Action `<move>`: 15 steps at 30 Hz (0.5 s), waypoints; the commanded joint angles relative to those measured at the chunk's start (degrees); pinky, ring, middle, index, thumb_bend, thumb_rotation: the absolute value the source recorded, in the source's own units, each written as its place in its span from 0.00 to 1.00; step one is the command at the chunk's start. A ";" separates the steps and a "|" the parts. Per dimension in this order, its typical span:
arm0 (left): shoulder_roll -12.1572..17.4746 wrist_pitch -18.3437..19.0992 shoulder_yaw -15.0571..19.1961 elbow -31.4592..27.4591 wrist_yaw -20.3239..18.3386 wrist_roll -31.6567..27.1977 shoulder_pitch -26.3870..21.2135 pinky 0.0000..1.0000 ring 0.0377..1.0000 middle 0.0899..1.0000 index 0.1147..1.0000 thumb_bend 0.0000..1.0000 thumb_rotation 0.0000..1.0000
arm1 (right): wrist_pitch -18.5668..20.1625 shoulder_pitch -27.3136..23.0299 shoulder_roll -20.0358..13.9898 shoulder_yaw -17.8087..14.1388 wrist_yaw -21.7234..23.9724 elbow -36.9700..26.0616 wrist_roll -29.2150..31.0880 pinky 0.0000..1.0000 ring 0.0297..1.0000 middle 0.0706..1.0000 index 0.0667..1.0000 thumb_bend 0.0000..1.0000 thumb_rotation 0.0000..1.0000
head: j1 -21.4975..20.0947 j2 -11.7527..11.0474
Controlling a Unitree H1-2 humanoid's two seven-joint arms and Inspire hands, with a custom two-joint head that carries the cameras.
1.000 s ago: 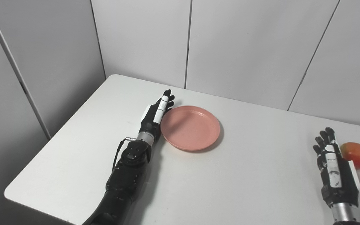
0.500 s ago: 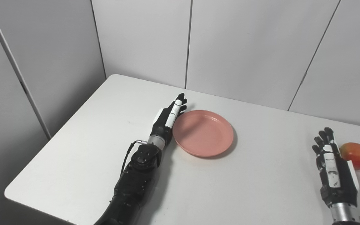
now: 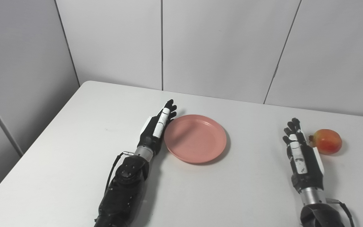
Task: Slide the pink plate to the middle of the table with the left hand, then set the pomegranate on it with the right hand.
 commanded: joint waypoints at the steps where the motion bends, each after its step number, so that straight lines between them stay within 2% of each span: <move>1: -0.23 -0.67 0.02 -2.34 -0.46 -0.37 -1.69 0.95 0.96 0.96 0.96 0.65 1.00 | -0.47 -1.94 0.18 0.18 -0.72 -2.23 -0.80 1.00 1.00 1.00 1.00 0.66 0.85 | -0.59 0.03; 6: -1.33 -2.76 -0.63 -1.75 0.27 0.93 -0.54 0.96 0.97 0.98 0.97 0.62 1.00 | -0.41 -2.06 1.06 0.40 -1.39 -2.11 -1.29 1.00 1.00 1.00 1.00 0.68 0.84 | -2.86 0.38; 15: -2.38 -2.33 -1.17 -3.70 -0.27 0.76 1.32 0.96 0.98 0.99 0.98 0.60 1.00 | -0.51 -2.39 1.72 0.87 -2.20 -1.69 -3.01 1.00 1.00 1.00 1.00 0.70 0.86 | -5.13 0.52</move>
